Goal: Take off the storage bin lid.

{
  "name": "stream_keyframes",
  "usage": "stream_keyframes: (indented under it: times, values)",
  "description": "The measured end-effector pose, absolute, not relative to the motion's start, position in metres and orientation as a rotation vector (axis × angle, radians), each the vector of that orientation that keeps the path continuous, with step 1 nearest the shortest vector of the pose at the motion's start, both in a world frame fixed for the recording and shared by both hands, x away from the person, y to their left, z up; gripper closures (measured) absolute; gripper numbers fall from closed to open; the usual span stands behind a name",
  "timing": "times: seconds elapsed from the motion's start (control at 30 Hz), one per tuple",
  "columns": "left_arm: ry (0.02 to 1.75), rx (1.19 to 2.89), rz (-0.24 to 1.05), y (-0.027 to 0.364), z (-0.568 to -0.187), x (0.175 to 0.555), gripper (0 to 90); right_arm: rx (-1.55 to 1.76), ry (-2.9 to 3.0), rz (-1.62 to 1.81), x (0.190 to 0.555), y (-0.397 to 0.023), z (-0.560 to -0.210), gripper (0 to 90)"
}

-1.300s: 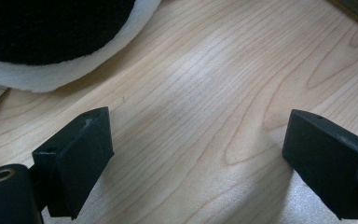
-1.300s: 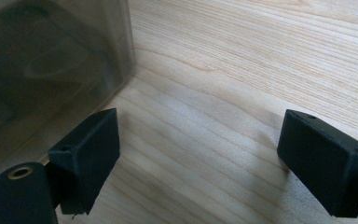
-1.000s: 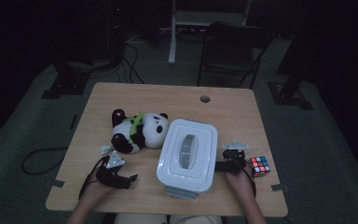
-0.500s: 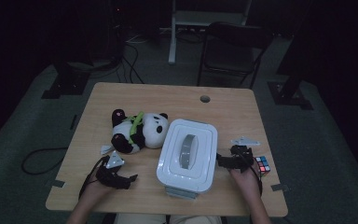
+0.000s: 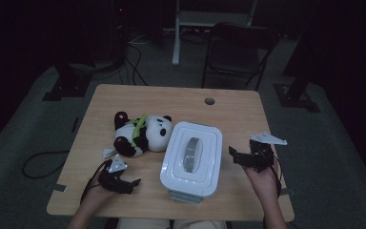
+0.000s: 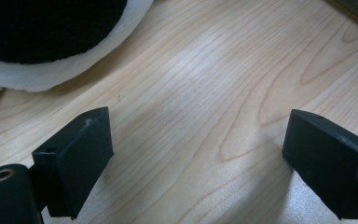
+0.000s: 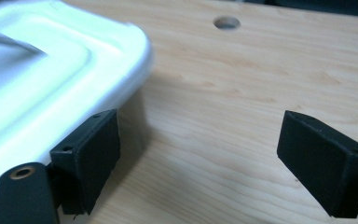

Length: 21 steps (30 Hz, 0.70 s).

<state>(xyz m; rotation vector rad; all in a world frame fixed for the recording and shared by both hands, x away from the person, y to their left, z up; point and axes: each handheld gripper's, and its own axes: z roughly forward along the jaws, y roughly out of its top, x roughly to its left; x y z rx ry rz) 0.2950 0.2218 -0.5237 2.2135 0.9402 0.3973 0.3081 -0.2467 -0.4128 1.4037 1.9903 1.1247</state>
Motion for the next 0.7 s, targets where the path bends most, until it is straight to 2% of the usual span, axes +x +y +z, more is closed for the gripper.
stream_keyframes:
  times: [0.33,0.7]
  values:
    - [0.939,2.217,0.396,0.222,-0.523,0.295,9.2,1.245,2.026,1.287,0.289,-0.219,-0.383,13.1]
    - [0.939,2.217,0.396,0.222,-0.523,0.295,9.2,1.099,2.133,1.382,0.279,-0.178,-0.386,13.8]
